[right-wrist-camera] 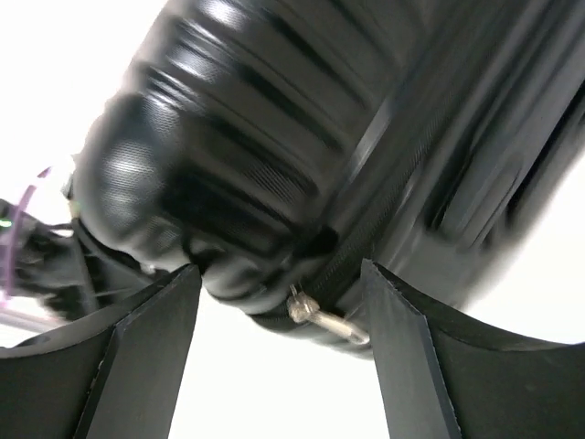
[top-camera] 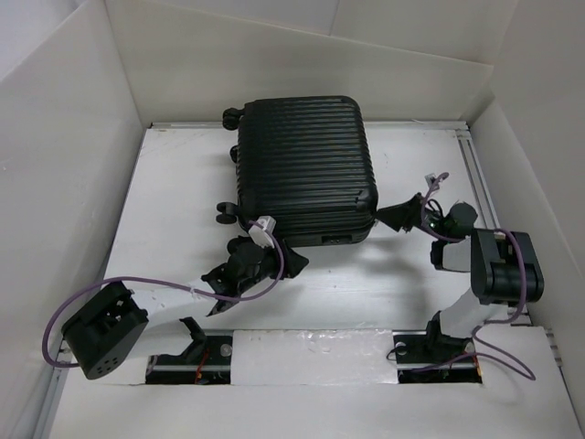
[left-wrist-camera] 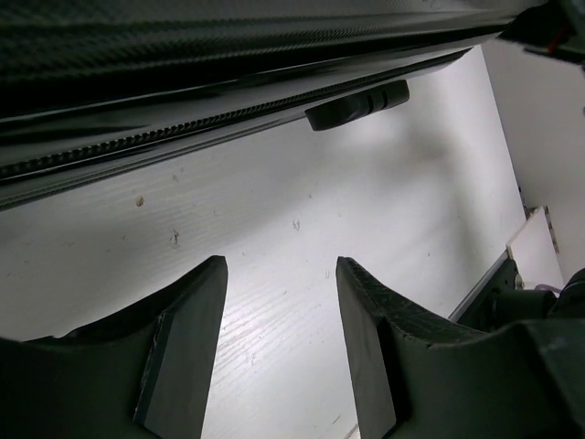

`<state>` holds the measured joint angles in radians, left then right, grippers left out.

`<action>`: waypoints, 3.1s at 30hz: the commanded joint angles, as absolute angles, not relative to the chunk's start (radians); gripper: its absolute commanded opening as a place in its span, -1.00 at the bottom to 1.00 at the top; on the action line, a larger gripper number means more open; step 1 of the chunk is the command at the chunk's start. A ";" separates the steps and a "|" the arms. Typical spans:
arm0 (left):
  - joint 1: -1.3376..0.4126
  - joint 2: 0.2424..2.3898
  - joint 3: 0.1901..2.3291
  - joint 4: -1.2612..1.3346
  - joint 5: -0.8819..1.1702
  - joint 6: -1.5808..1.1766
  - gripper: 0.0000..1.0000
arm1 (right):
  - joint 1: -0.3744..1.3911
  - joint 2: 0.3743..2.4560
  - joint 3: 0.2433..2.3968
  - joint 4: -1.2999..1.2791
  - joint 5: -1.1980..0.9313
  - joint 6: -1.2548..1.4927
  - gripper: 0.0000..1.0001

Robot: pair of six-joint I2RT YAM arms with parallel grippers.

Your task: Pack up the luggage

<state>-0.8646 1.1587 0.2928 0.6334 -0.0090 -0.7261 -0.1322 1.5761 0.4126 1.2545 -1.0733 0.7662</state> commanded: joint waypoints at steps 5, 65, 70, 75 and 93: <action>-0.870 1.141 0.341 0.718 -0.031 -0.696 -0.06 | -0.061 1.743 0.334 1.807 -1.085 0.983 0.50; -0.908 1.578 0.532 0.989 -0.034 -0.713 -0.71 | 0.716 1.156 0.517 0.422 -0.241 0.561 -1.00; -0.908 1.562 0.465 1.045 -0.034 -0.735 -0.74 | 0.862 1.300 0.679 0.422 -0.143 0.604 -1.00; -0.908 1.383 0.370 0.973 -0.138 -0.744 -0.64 | 0.885 1.329 0.715 0.413 -0.101 0.614 -1.00; -0.449 0.834 0.520 0.222 -0.306 -0.776 0.90 | 0.730 1.143 0.569 0.367 -0.181 0.586 -1.00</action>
<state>-0.6415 0.7265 0.4347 0.3016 -0.4362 -0.7464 0.7490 1.2091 0.5659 0.2676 -0.0772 0.5819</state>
